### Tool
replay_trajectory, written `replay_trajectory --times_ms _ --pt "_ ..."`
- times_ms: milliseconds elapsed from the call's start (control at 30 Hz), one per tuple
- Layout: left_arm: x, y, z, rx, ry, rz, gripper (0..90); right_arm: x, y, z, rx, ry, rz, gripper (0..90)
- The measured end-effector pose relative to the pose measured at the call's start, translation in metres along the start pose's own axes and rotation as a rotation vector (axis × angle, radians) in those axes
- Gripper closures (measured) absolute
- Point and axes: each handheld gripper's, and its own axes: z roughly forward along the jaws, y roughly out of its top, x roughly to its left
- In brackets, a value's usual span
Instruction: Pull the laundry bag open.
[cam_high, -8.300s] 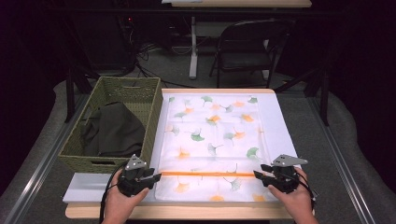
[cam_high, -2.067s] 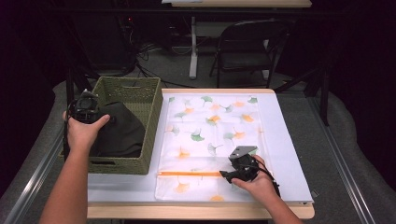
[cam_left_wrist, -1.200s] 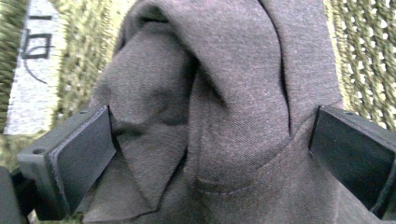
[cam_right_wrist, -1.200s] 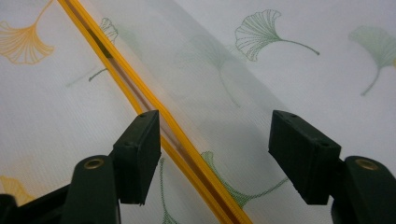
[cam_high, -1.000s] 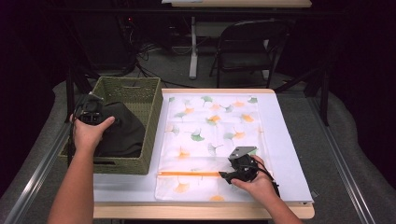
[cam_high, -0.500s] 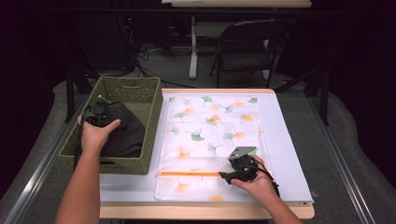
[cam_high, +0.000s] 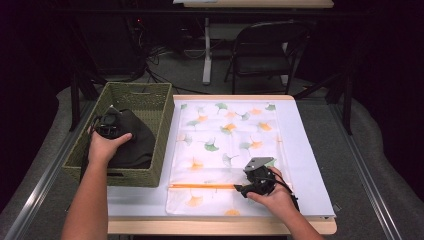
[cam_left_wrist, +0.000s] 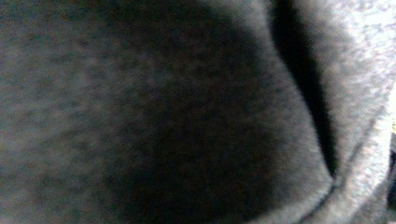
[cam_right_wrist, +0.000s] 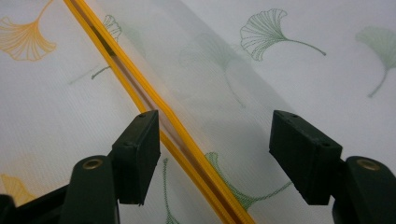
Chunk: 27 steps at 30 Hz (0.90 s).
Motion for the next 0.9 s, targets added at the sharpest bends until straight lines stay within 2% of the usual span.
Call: replay_trajectory --times_ms 133,467,667,900 --pt "0.0001 0.0002 0.0031 0.019 -0.004 0.001 0.0 0.0009 0.0 0.0003 0.001 -0.001 0.001 33.2" --pt "0.0048 -0.0005 0.0063 0.017 -0.036 -0.021 0.1 0.0002 -0.0001 -0.0002 -0.001 -0.002 -0.002 33.2" --pt "0.004 -0.0006 0.0071 0.017 -0.028 -0.016 0.9 0.0001 -0.0001 -0.0005 -0.002 -0.004 0.001 33.2" --pt "0.0062 -0.0024 0.0073 0.004 -0.046 -0.028 9.0 0.0 -0.0001 -0.0009 -0.005 -0.004 -0.002 33.2"
